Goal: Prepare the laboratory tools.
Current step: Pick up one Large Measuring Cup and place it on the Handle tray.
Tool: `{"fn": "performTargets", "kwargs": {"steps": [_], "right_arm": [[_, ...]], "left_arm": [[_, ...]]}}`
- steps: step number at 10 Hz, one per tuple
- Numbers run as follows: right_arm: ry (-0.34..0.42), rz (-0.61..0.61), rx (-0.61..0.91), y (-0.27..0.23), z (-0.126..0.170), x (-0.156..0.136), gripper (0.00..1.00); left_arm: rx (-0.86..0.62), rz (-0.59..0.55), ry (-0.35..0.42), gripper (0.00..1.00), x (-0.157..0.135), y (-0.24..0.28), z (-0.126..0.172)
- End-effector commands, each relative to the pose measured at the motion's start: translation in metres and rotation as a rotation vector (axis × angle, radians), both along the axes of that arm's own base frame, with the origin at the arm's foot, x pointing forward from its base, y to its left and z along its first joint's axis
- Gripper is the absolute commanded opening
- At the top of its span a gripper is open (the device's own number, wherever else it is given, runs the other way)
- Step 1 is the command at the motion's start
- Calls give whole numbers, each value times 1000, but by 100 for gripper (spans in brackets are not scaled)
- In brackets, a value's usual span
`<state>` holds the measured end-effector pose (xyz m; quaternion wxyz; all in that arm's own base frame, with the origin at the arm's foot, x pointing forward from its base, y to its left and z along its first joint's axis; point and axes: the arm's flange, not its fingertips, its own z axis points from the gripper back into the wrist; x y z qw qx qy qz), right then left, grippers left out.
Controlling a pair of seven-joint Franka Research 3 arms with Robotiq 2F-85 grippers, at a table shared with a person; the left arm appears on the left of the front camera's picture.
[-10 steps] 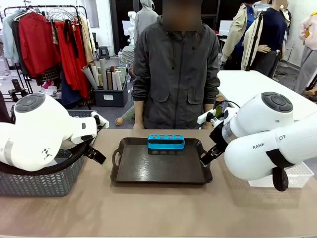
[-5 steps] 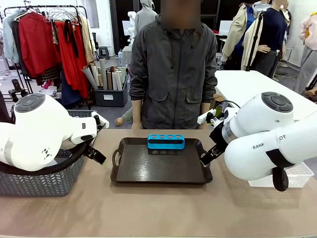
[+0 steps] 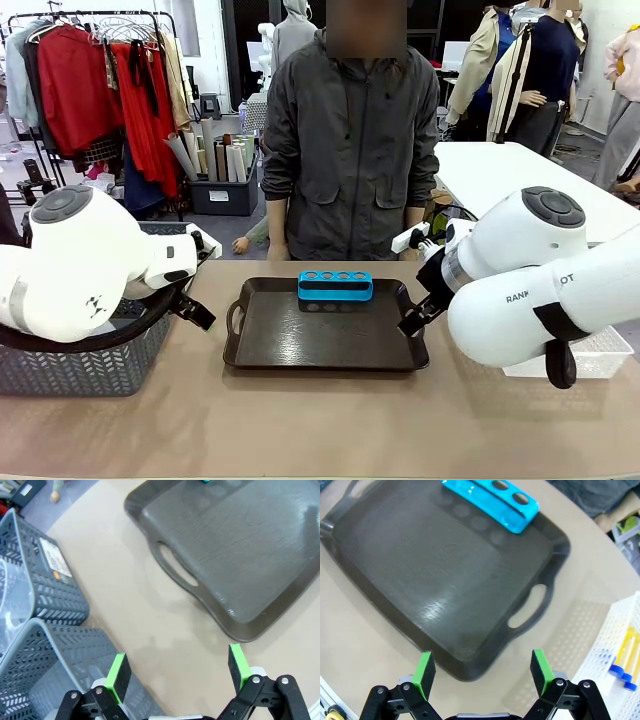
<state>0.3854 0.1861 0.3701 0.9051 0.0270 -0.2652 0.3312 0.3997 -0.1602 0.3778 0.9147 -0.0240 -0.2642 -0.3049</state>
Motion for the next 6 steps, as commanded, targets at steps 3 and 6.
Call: {"fn": "performTargets", "kwargs": {"steps": [3, 6], "right_arm": [[46, 61, 69, -7, 28, 5, 100], [45, 121, 94, -18, 79, 6, 100]], "left_arm": [[-120, -135, 84, 100, -1, 9, 39], [-170, -252, 73, 100, -1, 10, 83]]}}
